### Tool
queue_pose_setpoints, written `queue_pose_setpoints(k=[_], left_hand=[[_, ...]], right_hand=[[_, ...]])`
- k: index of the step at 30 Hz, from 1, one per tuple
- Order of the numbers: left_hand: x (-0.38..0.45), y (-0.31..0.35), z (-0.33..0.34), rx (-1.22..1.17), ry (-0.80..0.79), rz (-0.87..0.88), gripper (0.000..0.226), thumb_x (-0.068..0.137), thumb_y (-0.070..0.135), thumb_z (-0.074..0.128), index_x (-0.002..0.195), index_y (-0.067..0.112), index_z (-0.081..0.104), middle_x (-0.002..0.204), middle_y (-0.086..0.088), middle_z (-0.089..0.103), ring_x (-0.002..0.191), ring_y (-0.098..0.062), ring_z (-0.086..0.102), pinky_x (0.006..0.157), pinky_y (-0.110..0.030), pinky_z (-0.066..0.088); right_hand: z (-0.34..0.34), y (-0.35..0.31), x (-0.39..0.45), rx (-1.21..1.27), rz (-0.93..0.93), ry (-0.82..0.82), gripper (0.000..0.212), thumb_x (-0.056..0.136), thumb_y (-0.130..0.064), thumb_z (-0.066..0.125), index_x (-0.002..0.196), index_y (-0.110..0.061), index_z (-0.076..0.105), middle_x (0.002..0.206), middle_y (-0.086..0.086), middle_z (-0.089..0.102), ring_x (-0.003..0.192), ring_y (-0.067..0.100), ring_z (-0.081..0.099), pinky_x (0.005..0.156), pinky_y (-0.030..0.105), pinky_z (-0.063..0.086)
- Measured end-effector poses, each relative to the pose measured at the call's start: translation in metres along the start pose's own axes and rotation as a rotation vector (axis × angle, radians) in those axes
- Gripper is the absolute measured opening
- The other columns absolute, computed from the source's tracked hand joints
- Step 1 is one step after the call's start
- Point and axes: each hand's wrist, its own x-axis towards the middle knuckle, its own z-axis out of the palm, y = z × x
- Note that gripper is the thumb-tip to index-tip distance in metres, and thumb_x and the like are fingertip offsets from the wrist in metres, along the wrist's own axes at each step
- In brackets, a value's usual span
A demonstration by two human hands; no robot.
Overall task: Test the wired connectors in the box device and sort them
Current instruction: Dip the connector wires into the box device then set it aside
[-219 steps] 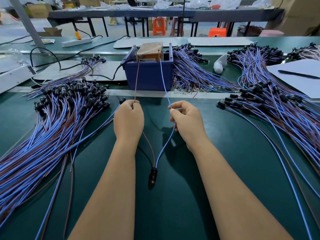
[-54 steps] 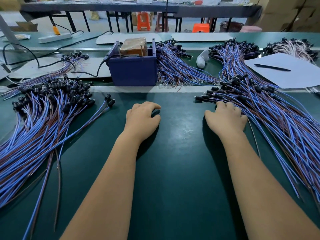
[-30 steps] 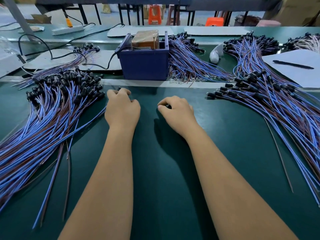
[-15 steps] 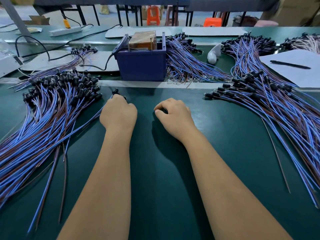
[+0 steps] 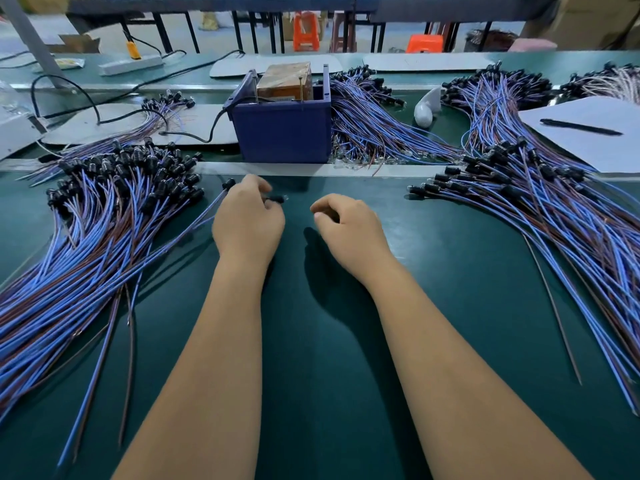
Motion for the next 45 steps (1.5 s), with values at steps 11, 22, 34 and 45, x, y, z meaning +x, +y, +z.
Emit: queue_pose_setpoints(k=[11,22,34,45], left_hand=[[-0.022,0.045,0.002,-1.42,-0.686,0.036,0.043,0.08,0.019,0.035,0.067,0.008,0.074,0.08,-0.01,0.072,0.083,-0.03,0.063,0.077,-0.039,0.048],[-0.028,0.043,0.011,-1.075,-1.129,-0.017,0.034,0.074,0.017,0.043,0.046,0.012,0.06,0.056,-0.009,0.057,0.064,-0.019,0.057,0.072,-0.025,0.051],[-0.015,0.048,0.031,-1.06,-0.185,-0.435,0.032,0.089,0.001,0.033,0.092,0.011,0.063,0.081,-0.011,0.064,0.063,-0.022,0.058,0.056,-0.032,0.049],[-0.015,0.046,0.027,-1.172,-0.124,-0.478,0.051,0.107,0.039,0.024,0.095,0.011,0.066,0.073,-0.006,0.065,0.064,-0.017,0.061,0.052,-0.021,0.049]], right_hand=[[-0.029,-0.001,0.006,0.981,0.344,-0.196,0.05,0.105,-0.04,0.029,0.115,-0.003,0.062,0.084,0.009,0.069,0.067,0.019,0.067,0.062,0.03,0.057],[-0.032,0.007,0.007,1.186,0.35,-0.057,0.015,0.098,-0.007,0.052,0.104,-0.007,0.066,0.069,0.005,0.07,0.056,0.013,0.064,0.053,0.024,0.053],[-0.018,-0.001,-0.003,0.689,0.195,-0.031,0.021,0.089,0.008,0.055,0.096,-0.009,0.066,0.068,0.009,0.067,0.056,0.012,0.061,0.057,0.021,0.052],[-0.009,-0.008,0.004,0.358,0.173,-0.028,0.021,0.08,-0.008,0.067,0.064,-0.021,0.06,0.066,-0.001,0.068,0.06,0.011,0.062,0.064,0.028,0.05]])
